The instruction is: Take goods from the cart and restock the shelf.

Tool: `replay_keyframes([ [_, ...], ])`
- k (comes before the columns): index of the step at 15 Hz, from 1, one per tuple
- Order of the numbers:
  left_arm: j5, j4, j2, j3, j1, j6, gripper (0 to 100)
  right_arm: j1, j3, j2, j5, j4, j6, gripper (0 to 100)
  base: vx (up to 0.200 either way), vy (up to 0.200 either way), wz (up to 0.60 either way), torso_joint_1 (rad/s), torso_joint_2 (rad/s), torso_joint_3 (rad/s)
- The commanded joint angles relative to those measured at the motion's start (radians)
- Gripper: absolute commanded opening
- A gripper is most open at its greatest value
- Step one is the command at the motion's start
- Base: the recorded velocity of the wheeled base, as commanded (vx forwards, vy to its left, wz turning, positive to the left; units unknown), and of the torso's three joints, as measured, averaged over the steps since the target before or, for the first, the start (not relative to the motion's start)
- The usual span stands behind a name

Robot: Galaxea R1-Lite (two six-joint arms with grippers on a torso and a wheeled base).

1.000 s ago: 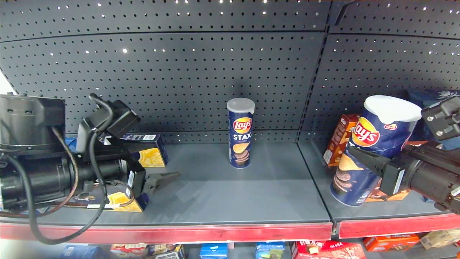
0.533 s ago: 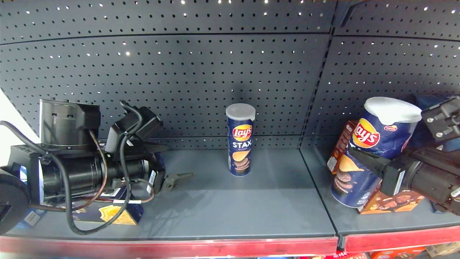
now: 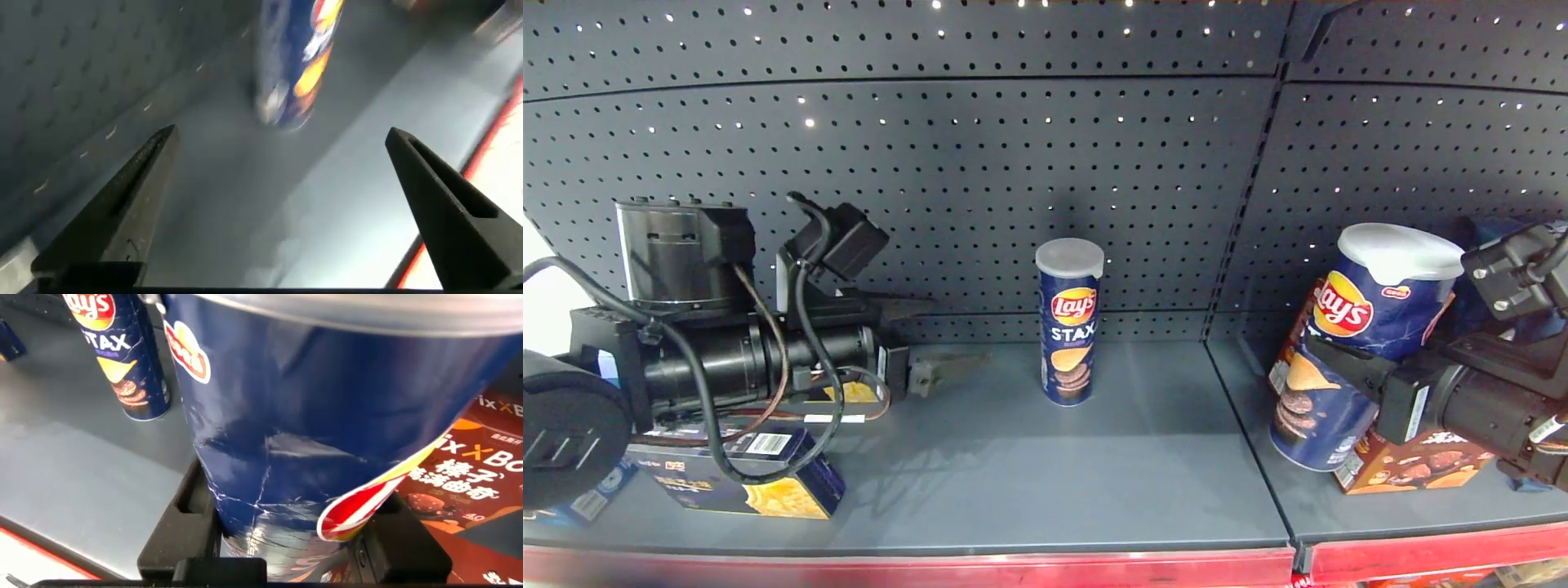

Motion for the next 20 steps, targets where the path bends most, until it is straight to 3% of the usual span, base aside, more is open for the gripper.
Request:
replay_keyframes([
  [1, -0.026, -0.048, 0.055, -0.013, 0.001, -0.029, 100, 0.000, 0.000, 0.002, 0.000, 0.000, -0.001, 0, 0.000, 0.000, 0.00, 0.000, 0.00, 0.000],
  [5, -0.044, -0.101, 0.155, -0.063, -0.011, -0.030, 100, 0.000, -0.001, 0.000, 0.000, 0.000, -0.001, 0, 0.000, 0.000, 0.00, 0.000, 0.00, 0.000],
  [7, -0.132, -0.171, 0.202, -0.094, -0.009, -0.033, 100, 0.000, -0.001, 0.002, 0.002, 0.000, -0.001, 0, 0.000, 0.000, 0.00, 0.000, 0.00, 0.000],
  [9, -0.153, -0.220, 0.250, -0.111, -0.011, -0.033, 100, 0.002, -0.003, 0.004, 0.005, 0.000, -0.001, 0, 0.000, 0.000, 0.00, 0.000, 0.00, 0.000],
  [13, -0.164, -0.223, 0.283, -0.151, -0.017, -0.035, 100, 0.000, 0.000, 0.004, 0.017, 0.000, -0.001, 0, 0.000, 0.000, 0.00, 0.000, 0.00, 0.000],
  [16, -0.205, -0.225, 0.314, -0.190, -0.019, -0.035, 100, 0.000, 0.000, 0.002, 0.017, 0.000, -0.001, 0, 0.000, 0.000, 0.00, 0.000, 0.00, 0.000],
  [20, -0.205, -0.252, 0.362, -0.255, -0.043, -0.079, 100, 0.002, 0.000, 0.000, 0.017, 0.000, -0.002, 0, 0.000, 0.000, 0.00, 0.000, 0.00, 0.000],
])
